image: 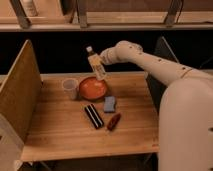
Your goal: Place the bottle in the ceramic bowl
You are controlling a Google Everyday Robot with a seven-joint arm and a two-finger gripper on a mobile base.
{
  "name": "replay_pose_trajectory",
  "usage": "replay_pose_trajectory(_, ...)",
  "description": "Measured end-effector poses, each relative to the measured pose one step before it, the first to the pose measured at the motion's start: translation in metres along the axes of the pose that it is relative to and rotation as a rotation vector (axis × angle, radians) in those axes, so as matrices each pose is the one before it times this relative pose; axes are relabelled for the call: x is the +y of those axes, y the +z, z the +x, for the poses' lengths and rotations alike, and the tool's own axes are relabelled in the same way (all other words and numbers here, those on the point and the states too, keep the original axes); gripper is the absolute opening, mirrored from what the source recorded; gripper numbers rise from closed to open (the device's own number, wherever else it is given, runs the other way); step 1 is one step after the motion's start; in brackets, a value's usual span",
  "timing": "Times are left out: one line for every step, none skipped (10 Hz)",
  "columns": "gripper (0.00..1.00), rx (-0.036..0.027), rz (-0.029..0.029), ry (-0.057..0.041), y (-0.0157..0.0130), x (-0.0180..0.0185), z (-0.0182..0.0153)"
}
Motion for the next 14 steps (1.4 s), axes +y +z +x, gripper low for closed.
replay_pose_trajectory(0.0,-0.01062,-0.05088,0.0079,0.01539,0.01267,-0.00085)
replay_pose_trajectory(0.0,0.00843,-0.0367,0.01291,0.01298,0.00743,0.0081)
replay_pose_trajectory(0.0,0.00908,-0.01637,0.01412,0.00642,0.00208,0.00715)
replay_pose_trajectory(0.0,0.01768,-0.00991,0.0326,0.00549,-0.00284,0.01474)
replay_pose_trajectory(0.0,0.01514,-0.0001,0.03661,0.00148,-0.00451,0.01283)
replay_pose_trajectory(0.0,0.01323,0.00228,0.02527,0.00055,-0.00323,0.01029)
replay_pose_trajectory(0.04,0.0176,0.00463,0.03506,0.00035,-0.00424,0.01215)
replay_pose_trajectory(0.06,0.02402,0.01129,0.04284,-0.00142,-0.00842,0.01495)
replay_pose_trajectory(0.03,0.00139,0.00211,0.00361,-0.00097,-0.00159,0.00129)
replay_pose_trajectory(0.0,0.00035,-0.00064,-0.00041,0.00037,0.00044,-0.00008)
replay_pose_trajectory(0.03,0.00099,-0.00224,-0.00165,0.00154,0.00172,-0.00042)
replay_pose_trajectory(0.11,-0.00032,0.00025,-0.00003,-0.00021,-0.0001,-0.00015)
replay_pose_trajectory(0.21,-0.00023,0.00075,0.00064,-0.00049,-0.00061,0.00023)
replay_pose_trajectory(0.31,0.00045,-0.00051,-0.00029,0.00043,0.00033,0.00006)
